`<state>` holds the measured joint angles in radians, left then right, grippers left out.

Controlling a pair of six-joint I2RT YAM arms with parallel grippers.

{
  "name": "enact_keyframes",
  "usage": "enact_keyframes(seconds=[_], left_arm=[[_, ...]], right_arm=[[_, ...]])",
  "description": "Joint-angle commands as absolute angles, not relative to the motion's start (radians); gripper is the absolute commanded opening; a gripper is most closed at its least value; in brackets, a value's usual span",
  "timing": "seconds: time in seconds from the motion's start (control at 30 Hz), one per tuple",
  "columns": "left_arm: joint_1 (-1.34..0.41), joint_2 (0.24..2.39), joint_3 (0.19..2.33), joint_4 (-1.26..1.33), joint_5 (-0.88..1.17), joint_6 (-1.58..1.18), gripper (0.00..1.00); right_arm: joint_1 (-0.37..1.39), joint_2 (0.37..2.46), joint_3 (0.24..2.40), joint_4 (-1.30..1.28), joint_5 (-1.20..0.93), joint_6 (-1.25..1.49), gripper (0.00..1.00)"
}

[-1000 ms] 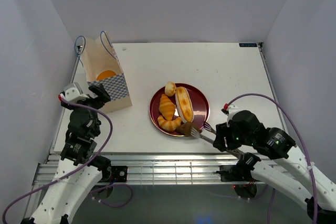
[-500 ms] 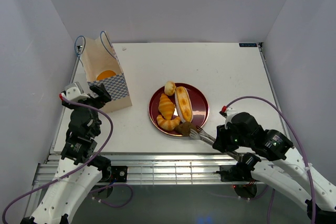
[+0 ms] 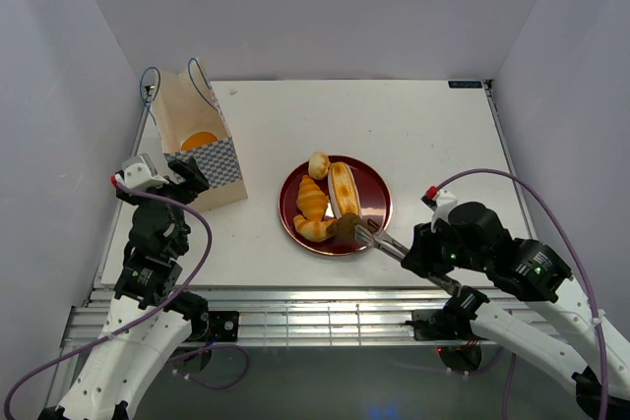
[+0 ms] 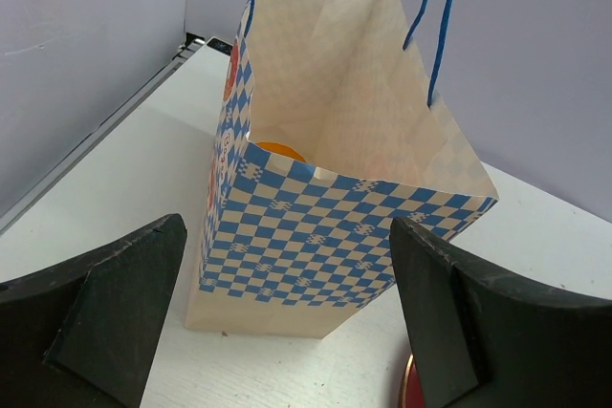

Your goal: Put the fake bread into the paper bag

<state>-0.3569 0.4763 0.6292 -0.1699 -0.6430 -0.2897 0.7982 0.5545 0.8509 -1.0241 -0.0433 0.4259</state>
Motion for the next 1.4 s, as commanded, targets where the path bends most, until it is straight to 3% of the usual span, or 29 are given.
enact_keyframes(seconds=[0.0, 0.23, 0.53, 0.73, 1.03, 1.37], left_arm=[[-0.36, 0.479, 0.661, -0.183, -0.634, -0.298, 0.98], [-0.36, 0.476, 0.663, -0.184, -0.632, -0.301, 0.98], [-0.36, 0.446, 0.66, -0.187, -0.672, -0.311, 0.98], [-0.36, 0.437, 0.663, -0.193, -0.693, -0.314, 0.98], [-0.36, 0.37, 0.652, -0.19, -0.828, -0.334, 0.98], [-0.36, 0.374, 0.653, -0.204, -0.874, -0.356, 0.98]], right_arm=[[0.796, 0.563, 0.954, -1.042, -0.015, 0.416, 0.2], [0.796, 0.601, 1.081, -1.082, -0.037, 0.387, 0.18], [0.796, 0.687, 1.088, -0.813, -0.113, 0.385, 0.18], [0.796, 0.854, 1.186, -0.577, -0.193, 0.347, 0.18], [0.798, 1.202, 1.569, -0.456, -0.285, 0.253, 0.21], [0.798, 1.463, 1.749, -0.287, -0.394, 0.262, 0.23]])
